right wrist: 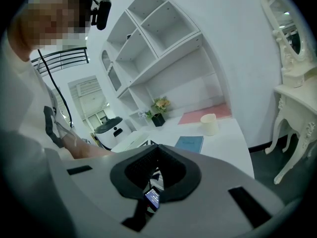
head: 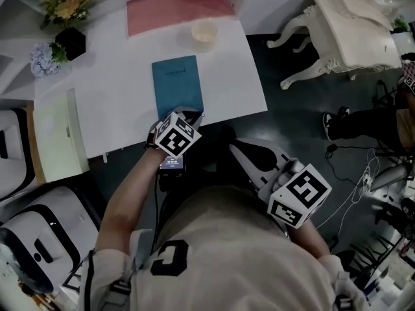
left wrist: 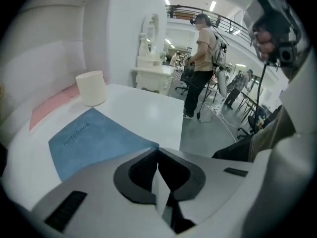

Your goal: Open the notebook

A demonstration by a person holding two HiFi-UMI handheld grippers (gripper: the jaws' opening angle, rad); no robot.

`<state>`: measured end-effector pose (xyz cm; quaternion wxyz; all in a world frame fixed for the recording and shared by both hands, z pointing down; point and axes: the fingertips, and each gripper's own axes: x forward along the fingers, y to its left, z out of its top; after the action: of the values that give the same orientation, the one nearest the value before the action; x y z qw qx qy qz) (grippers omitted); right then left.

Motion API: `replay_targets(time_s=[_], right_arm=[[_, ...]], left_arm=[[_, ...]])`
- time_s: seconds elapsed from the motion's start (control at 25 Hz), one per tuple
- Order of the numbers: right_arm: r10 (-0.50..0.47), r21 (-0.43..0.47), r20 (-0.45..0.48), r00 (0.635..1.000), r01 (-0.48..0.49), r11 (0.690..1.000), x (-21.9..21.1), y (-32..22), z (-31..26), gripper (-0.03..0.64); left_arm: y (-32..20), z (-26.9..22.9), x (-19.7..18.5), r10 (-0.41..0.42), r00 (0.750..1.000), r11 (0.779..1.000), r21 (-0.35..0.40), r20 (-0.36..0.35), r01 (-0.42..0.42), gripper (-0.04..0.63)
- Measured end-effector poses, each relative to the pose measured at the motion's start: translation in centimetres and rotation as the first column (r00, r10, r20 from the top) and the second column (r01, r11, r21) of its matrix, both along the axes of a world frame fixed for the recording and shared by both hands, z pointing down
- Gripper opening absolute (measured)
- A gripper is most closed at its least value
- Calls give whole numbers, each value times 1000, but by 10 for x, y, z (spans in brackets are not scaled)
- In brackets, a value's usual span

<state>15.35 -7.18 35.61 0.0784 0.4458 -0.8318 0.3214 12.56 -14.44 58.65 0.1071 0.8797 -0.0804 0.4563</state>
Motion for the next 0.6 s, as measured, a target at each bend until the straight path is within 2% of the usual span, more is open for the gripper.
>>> replay_targets(time_s=[0.24, 0.44, 0.6], right_arm=[[-5, 0, -1, 1000, 5, 1000, -2, 2, -1, 20], [-5, -4, 5, 1000, 5, 1000, -2, 3, 1, 20], [-10, -5, 7, 1000, 10, 1000, -2, 3, 1, 20]], left_arm=[[-4, -4, -1, -116, 989, 990, -93, -86, 108, 15], [-11, -19, -1, -223, 961, 967, -161, -164, 197, 15], [-16, -34, -5, -305, 925, 943, -209, -226, 260, 14]])
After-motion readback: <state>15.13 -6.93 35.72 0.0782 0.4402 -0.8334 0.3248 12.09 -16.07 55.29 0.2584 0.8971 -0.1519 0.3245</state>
